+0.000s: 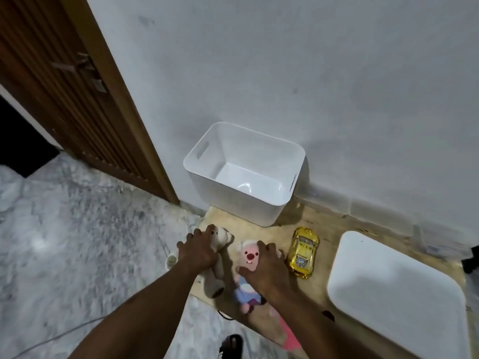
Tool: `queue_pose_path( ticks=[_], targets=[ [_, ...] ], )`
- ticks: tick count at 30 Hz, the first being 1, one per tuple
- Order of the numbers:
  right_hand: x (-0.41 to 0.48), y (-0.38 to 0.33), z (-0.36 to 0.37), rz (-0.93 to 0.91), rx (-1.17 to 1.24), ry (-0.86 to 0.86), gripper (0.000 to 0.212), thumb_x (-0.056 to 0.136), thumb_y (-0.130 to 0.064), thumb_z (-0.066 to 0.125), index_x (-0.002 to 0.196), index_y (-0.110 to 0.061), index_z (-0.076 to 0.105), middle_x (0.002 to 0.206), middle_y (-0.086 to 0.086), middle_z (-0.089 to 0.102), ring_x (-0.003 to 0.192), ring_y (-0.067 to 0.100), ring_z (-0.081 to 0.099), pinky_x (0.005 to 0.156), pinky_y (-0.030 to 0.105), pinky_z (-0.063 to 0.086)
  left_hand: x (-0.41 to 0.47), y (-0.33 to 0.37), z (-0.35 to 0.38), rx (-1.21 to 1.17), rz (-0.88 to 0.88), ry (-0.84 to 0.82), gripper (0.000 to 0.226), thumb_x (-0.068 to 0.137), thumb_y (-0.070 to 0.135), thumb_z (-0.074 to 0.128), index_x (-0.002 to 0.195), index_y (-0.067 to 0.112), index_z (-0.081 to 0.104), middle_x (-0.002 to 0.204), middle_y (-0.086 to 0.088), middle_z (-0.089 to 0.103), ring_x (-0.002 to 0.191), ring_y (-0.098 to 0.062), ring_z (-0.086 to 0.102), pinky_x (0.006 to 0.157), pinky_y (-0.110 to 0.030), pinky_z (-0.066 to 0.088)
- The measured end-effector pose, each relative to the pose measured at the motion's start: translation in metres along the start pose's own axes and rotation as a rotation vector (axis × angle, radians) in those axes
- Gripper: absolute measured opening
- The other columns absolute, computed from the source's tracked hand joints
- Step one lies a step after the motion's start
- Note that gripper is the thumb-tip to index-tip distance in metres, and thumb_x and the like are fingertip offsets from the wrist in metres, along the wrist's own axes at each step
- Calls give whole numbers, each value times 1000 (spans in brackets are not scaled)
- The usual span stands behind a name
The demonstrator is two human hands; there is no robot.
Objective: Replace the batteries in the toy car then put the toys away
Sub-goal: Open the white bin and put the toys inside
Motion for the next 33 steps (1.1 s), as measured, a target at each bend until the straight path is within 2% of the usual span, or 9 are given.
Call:
queue_pose_path(
  ticks=[4,7,13,16,19,23,27,30,33],
  targets=[
    [6,-1,16,67,-19,-37,100,74,-73,61,152,-32,13,160,5,20,137,36,41,107,44,43,4,-7,17,55,15,0,93,85,52,57,155,41,-2,131,-8,53,120,-31,52,104,-52,34],
    [7,1,21,97,18,-49,95,81,-65,61,154,-36,8,165,5,7,142,35,35,110,43,40,8,-5,19,84,40,22,98,85,52,59,155,40,-9,126,-8,60,118,-29,56,104,-52,33],
    [4,-5,8,21,67,72,89,76,-63,61,150,-36,17,159,-1,27,138,30,38,108,43,44,12,-17,8,-34,76,94,95,82,56,57,155,40,-1,125,-5,63,118,-28,58,102,-52,37],
    [-1,-20,-7,-86,112,153,89,69,-71,59,144,-40,22,149,-7,40,131,25,44,97,44,52,8,-33,-13,-294,138,214,93,77,63,58,152,42,6,125,-2,66,110,-29,65,97,-50,50],
    [-9,-43,-25,-229,169,200,88,66,-73,61,141,-45,23,144,-15,43,123,16,50,90,38,55,0,-51,-48,-531,250,284,84,76,58,63,147,44,19,126,-1,67,106,-32,68,90,-44,55],
    [-16,-88,-71,-398,303,320,91,67,-60,74,144,-36,31,143,-14,46,120,11,53,86,23,51,-8,-68,-116,-747,274,521,80,70,56,64,142,39,35,119,4,67,103,-31,68,85,-41,57],
    [-4,-122,-131,-445,565,552,91,64,-47,84,140,-30,37,136,-16,49,116,6,52,80,26,53,2,-54,-194,-901,340,727,75,73,41,71,141,32,40,124,-1,65,110,-24,64,93,-37,53],
    [21,-134,-177,-395,677,682,83,66,-41,86,136,-31,42,136,-16,47,115,-3,48,81,21,46,19,-23,-241,-919,386,672,72,74,42,71,138,41,39,120,3,65,106,-24,65,94,-38,53],
    [60,-131,-207,-240,701,674,80,69,-42,83,137,-34,41,138,-13,46,120,7,49,86,27,44,44,15,-265,-841,354,530,71,75,46,70,136,50,34,123,-1,65,105,-29,63,94,-44,52]
  ],
)
Point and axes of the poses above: each hand's wrist, its own x-axis towards the middle knuckle, its own z-axis out of the palm, y = z × x, the point moved 4 cm from there along x, towards the middle knuckle
